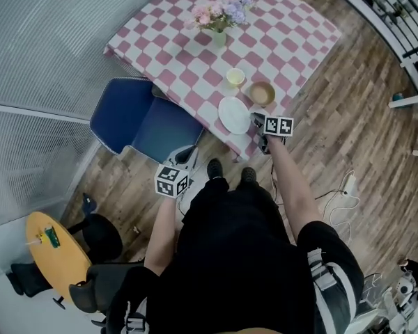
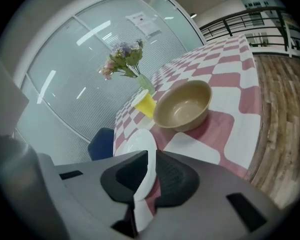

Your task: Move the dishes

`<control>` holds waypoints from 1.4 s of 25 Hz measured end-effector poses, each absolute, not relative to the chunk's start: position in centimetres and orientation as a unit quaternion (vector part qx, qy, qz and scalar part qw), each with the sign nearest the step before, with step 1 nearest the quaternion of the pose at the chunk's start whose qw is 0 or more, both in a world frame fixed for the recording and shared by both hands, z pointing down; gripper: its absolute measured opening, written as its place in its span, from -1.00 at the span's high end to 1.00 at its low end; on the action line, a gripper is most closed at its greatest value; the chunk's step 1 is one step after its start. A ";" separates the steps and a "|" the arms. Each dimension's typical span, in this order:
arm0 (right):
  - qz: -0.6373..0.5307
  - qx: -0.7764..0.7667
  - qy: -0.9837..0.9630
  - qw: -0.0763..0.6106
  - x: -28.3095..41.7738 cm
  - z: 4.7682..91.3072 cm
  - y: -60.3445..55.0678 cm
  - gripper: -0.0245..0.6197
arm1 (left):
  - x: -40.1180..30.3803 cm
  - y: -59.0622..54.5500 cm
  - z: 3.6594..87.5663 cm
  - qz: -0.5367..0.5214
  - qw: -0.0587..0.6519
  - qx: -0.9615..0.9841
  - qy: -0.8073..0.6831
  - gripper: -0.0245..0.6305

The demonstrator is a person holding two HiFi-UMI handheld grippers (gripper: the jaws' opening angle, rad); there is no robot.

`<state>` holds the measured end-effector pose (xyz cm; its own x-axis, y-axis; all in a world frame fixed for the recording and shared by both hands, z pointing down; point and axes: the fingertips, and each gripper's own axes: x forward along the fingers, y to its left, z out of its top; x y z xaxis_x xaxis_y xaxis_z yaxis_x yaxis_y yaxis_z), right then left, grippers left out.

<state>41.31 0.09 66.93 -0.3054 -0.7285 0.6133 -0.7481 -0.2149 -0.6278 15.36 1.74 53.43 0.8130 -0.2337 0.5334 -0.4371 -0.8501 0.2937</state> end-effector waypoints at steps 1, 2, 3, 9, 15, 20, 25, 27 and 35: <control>0.501 0.592 -0.631 0.014 41.3 66.5 0.2 0.75 | 15.3 1.5 53.5 0.247 0.205 0.931 -0.175 0.85; 0.490 0.593 -0.638 0.019 41.2 66.0 0.3 0.82 | 15.3 1.3 53.5 0.248 0.205 0.932 -0.168 0.85; 0.478 0.594 -0.646 0.024 41.0 65.4 0.5 0.87 | 15.4 1.2 53.6 0.249 0.204 0.933 -0.162 0.85; 0.403 0.604 -0.686 0.048 41.1 61.8 1.7 0.87 | 16.0 0.1 53.3 0.253 0.189 0.940 -0.125 0.85; 0.329 0.584 -0.735 0.106 39.3 58.2 2.1 0.88 | 16.5 -0.8 52.9 0.253 0.178 0.945 -0.106 0.85; 0.283 0.588 -0.748 0.123 37.1 55.4 2.4 0.88 | 16.6 -0.8 52.6 0.253 0.176 0.947 -0.092 0.85; 0.268 0.594 -0.751 0.104 35.8 54.7 3.3 0.88 | 16.3 -0.7 52.4 0.249 0.175 0.948 -0.089 0.85; 0.263 0.596 -0.751 0.107 35.5 54.8 3.8 0.88 | 16.1 -0.6 52.0 0.244 0.181 0.949 -0.089 0.85; 0.249 0.613 -0.742 0.107 35.5 54.1 4.8 0.88 | 15.5 -0.8 51.7 0.240 0.180 0.950 -0.090 0.85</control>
<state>35.49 4.82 54.07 -0.2260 -0.8564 0.4642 -0.9631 0.1248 -0.2385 15.52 -0.77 51.68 0.8686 -0.0843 0.4882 -0.2572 -0.9190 0.2987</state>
